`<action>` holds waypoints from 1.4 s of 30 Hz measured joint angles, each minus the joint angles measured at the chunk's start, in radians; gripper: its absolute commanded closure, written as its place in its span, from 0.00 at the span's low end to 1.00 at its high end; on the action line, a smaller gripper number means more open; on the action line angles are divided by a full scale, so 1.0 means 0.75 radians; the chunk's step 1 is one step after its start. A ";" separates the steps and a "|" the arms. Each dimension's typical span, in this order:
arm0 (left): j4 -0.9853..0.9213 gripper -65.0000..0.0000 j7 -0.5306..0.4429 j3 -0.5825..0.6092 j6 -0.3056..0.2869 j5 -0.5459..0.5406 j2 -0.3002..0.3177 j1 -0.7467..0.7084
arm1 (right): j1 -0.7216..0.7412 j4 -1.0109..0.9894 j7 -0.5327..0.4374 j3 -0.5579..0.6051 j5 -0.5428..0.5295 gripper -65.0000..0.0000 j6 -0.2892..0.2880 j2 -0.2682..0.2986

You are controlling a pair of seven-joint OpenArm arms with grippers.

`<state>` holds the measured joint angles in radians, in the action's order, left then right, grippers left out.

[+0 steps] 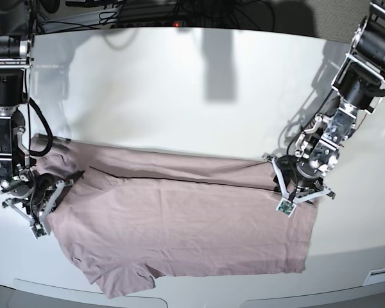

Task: Fold the T-shirt properly
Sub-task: 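Release the fold and regrasp the folded edge with both grippers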

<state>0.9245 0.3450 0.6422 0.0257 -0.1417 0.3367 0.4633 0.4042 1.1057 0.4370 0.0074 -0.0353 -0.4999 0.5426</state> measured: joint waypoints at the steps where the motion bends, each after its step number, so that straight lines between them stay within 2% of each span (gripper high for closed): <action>1: 0.000 0.66 0.003 0.000 0.000 -0.001 0.000 0.000 | 0.001 -0.001 -0.089 0.000 0.059 0.66 -0.007 -0.003; 3: 0.000 0.66 0.004 0.000 0.000 -0.001 -0.001 -0.001 | 0.008 -0.034 -0.255 0.000 0.149 0.48 -0.008 -0.006; 4: 0.000 0.66 0.004 0.000 0.000 -0.001 -0.002 -0.001 | 0.012 -0.058 -0.302 0.000 0.181 0.45 -0.007 -0.007; 8: 0.001 0.66 0.001 -0.002 0.001 0.008 -0.002 -0.016 | 0.022 -0.168 -0.312 0.000 0.189 0.45 -0.002 -0.006; 11: 0.001 0.66 -0.009 -0.002 0.005 0.009 -0.002 -0.029 | 0.022 -0.200 -0.214 0.000 0.161 0.45 -0.003 -0.007; 12: 0.002 0.66 -0.009 -0.002 0.005 0.009 -0.002 -0.030 | 0.023 -0.200 -0.137 0.000 0.113 0.45 -0.031 -0.006; 13: 0.002 0.66 -0.009 -0.002 0.005 0.009 -0.002 -0.031 | 0.026 -0.200 -0.089 0.000 0.100 0.45 -0.137 -0.002; 14: 0.002 0.66 -0.009 -0.002 0.005 0.009 -0.002 -0.031 | 0.026 -0.196 -0.041 -0.001 0.055 0.45 -0.284 0.008; 15: 0.002 0.66 -0.012 -0.002 0.005 0.009 -0.002 -0.031 | 0.018 -0.182 -0.016 0.004 -0.008 0.45 -0.296 0.016; 16: 0.002 0.66 -0.010 -0.002 0.005 0.010 -0.002 -0.032 | 0.014 -0.169 -0.017 0.004 -0.022 0.45 -0.266 0.015; 21: 0.002 0.66 -0.014 -0.002 0.005 0.010 -0.002 -0.034 | 0.031 -0.106 0.021 0.010 -0.029 0.45 -0.269 0.046; 23: 0.002 0.66 -0.015 -0.002 0.005 0.010 -0.002 -0.034 | 0.033 -0.104 0.085 0.061 -0.069 0.45 -0.267 0.060; 26: 0.002 0.66 -0.015 -0.002 0.005 0.012 -0.002 -0.035 | 0.029 -0.104 0.239 0.232 -0.106 0.45 -0.267 0.069; 28: 0.003 0.66 -0.012 -0.002 0.005 0.013 -0.002 -0.035 | 0.022 -0.104 0.302 0.334 -0.215 0.45 -0.272 0.063; 30: 0.003 0.66 -0.012 -0.002 0.005 0.013 -0.002 -0.035 | 0.011 -0.104 0.289 0.358 -0.370 0.45 -0.264 0.053; 31: 0.004 0.66 -0.007 -0.003 0.005 0.013 -0.002 -0.035 | 0.008 -0.104 0.243 0.352 -0.476 0.45 -0.172 0.051; 32: 0.004 0.66 -0.003 -0.002 0.006 0.013 -0.002 -0.035 | 0.008 -0.104 0.216 0.315 -0.531 0.45 -0.127 0.047; 34: 0.004 0.66 0.006 -0.003 0.006 0.013 -0.002 -0.035 | 0.021 -0.104 0.227 0.190 -0.585 0.45 -0.130 0.038; 38: 0.004 0.66 0.003 -0.003 0.007 -0.008 -0.002 -0.034 | -0.008 -0.103 0.261 -0.156 -0.685 0.45 -0.121 -0.025; 40: 0.004 0.66 0.004 -0.004 0.016 -0.053 -0.002 -0.034 | -0.051 -0.103 0.277 -0.301 -0.642 0.45 -0.139 -0.074; 42: 0.004 0.66 0.003 -0.008 0.020 -0.087 -0.002 -0.034 | -0.095 -0.104 0.291 -0.398 -0.543 0.45 -0.209 -0.112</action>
<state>0.9272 0.3470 0.6365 0.0410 -0.2073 0.3355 0.4377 0.3328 1.0275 0.6556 -0.2909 -0.4423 -0.6567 0.4583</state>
